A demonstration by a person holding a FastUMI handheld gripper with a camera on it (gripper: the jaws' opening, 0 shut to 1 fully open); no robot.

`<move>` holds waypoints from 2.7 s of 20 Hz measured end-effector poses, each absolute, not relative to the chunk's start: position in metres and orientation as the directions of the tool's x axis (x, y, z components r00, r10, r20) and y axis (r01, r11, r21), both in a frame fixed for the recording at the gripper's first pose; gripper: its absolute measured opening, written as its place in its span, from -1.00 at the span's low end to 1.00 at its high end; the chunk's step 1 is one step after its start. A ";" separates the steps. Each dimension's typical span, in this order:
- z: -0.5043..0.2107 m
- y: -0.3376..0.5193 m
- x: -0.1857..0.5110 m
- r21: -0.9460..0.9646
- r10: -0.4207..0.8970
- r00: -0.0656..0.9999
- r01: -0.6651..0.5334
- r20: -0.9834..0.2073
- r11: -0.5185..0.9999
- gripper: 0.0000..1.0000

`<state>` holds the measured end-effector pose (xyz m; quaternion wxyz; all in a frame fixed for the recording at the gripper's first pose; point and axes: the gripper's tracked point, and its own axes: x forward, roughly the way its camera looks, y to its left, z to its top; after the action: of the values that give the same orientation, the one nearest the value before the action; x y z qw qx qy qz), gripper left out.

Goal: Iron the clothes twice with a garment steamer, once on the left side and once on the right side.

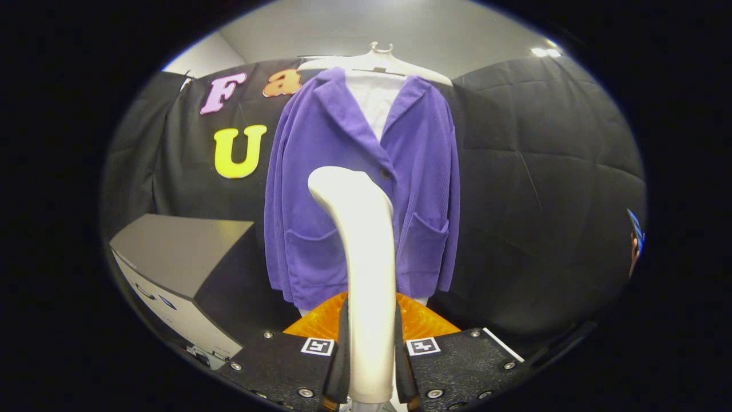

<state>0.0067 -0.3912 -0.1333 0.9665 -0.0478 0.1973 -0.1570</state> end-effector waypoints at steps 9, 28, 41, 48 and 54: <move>-0.058 -0.438 0.056 -0.116 -0.348 0.903 0.328 -0.254 0.937 -0.37; -0.029 -0.488 0.135 -0.157 -0.584 0.810 0.570 -0.061 0.807 -0.37; -0.129 -0.507 0.098 -0.216 -0.620 0.752 0.582 -0.226 0.784 -0.37; -0.190 -0.509 0.071 -0.243 -0.622 0.715 0.573 -0.319 0.783 -0.37; -0.230 -0.515 0.058 -0.251 -0.637 0.666 0.588 -0.389 0.769 -0.37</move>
<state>0.0580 -0.5155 -0.2301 0.9111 -0.0519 0.2327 -0.3362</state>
